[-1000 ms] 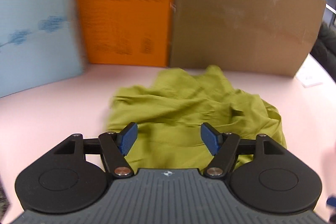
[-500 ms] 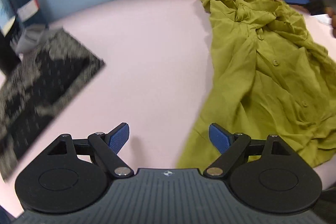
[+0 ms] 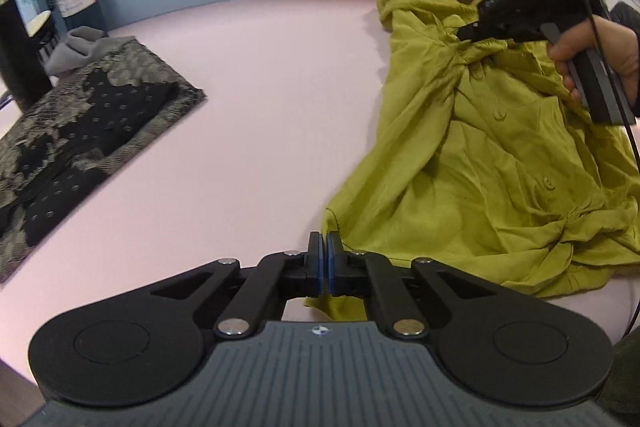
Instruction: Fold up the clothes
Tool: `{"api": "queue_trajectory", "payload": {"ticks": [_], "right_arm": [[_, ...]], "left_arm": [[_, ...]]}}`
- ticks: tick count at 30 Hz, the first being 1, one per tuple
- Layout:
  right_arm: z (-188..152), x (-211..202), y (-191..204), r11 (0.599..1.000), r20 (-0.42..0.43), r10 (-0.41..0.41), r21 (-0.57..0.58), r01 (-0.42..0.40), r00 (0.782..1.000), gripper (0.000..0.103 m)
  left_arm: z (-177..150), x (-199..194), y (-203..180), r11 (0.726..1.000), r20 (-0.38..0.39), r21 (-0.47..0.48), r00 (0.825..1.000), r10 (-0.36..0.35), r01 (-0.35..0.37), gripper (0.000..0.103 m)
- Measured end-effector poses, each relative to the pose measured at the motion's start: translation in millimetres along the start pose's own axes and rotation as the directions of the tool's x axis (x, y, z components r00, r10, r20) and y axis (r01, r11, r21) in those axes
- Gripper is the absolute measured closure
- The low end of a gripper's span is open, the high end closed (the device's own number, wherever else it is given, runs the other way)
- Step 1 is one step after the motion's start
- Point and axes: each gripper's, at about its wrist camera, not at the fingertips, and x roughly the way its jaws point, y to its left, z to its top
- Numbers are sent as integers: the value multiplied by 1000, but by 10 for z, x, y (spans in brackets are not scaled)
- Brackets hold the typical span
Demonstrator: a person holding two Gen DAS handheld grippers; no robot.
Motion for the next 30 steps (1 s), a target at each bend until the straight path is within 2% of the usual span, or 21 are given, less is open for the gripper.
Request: {"api": "queue_trajectory", "payload": {"ticks": [2, 4, 5, 6, 7, 8, 11, 12, 13, 15, 16, 18, 21, 25, 26, 27, 28, 30], "right_arm": [[-4, -194, -2, 996, 59, 78, 35, -80, 995, 99], [-45, -341, -27, 997, 87, 68, 35, -71, 994, 99], [-82, -341, -70, 998, 57, 49, 39, -51, 997, 99], [-129, -301, -122, 999, -13, 22, 49, -21, 1000, 98], [-181, -247, -184, 997, -82, 2, 71, 4, 997, 96], [-242, -234, -251, 994, -116, -13, 103, 25, 993, 95], [-348, -447, -349, 984, -43, -29, 173, 36, 999, 88], [-368, -544, -367, 979, 2, -23, 202, 22, 1000, 83], [-376, -626, -382, 974, 39, -12, 226, 2, 999, 63], [-359, -725, -382, 974, 93, -34, 226, 12, 995, 35], [-330, -726, -370, 979, 113, -54, 201, 30, 992, 33], [-269, -755, -366, 981, 138, -109, 173, 85, 984, 33], [-194, -678, -409, 972, 116, -120, 216, 93, 986, 33], [-101, -430, -401, 973, 85, -151, 187, 133, 985, 35], [-95, -349, -410, 976, 83, -139, 178, 123, 987, 41], [-89, -260, -424, 981, 64, -100, 174, 87, 993, 70], [-78, -155, -423, 983, 25, -67, 175, 61, 997, 99], [-37, -38, -348, 982, -9, -9, 189, 10, 1000, 98]], "left_arm": [[-5, -139, 29, 1000, 28, -2, 1000, 1, -1, 101], [-26, -273, 48, 1000, 53, 5, 999, -1, 0, 101], [-46, -319, 54, 1000, 54, 11, 999, -1, 1, 101], [-76, -331, 40, 1000, 48, 28, 999, 4, -5, 101], [-107, -342, 25, 999, 42, 45, 999, 9, -11, 101], [-137, -354, 10, 998, 36, 62, 999, 15, -17, 101], [-220, -353, -16, 996, 15, 86, 999, 29, -30, 101], [-243, -349, -17, 996, 9, 84, 999, 30, -31, 101], [-266, -345, -19, 996, 3, 82, 999, 32, -32, 101], [-290, -333, -24, 996, -2, 80, 999, 36, -36, 101], [-302, -327, -26, 996, -5, 79, 999, 38, -38, 101], [-289, -328, -28, 996, 1, 79, 999, 50, -50, 101], [-224, -357, -30, 995, 33, 84, 998, 57, -59, 101], [-105, -177, -63, 992, 18, 107, 998, 67, -69, 80], [-92, -96, -80, 991, 0, 116, 998, 69, -69, 81], [-78, -16, -98, 990, -18, 125, 997, 72, -69, 87], [-72, 18, -112, 989, -22, 129, 997, 75, -71, 102], [-43, -50, -102, 993, 1, 110, 999, 35, -35, 102]]}}
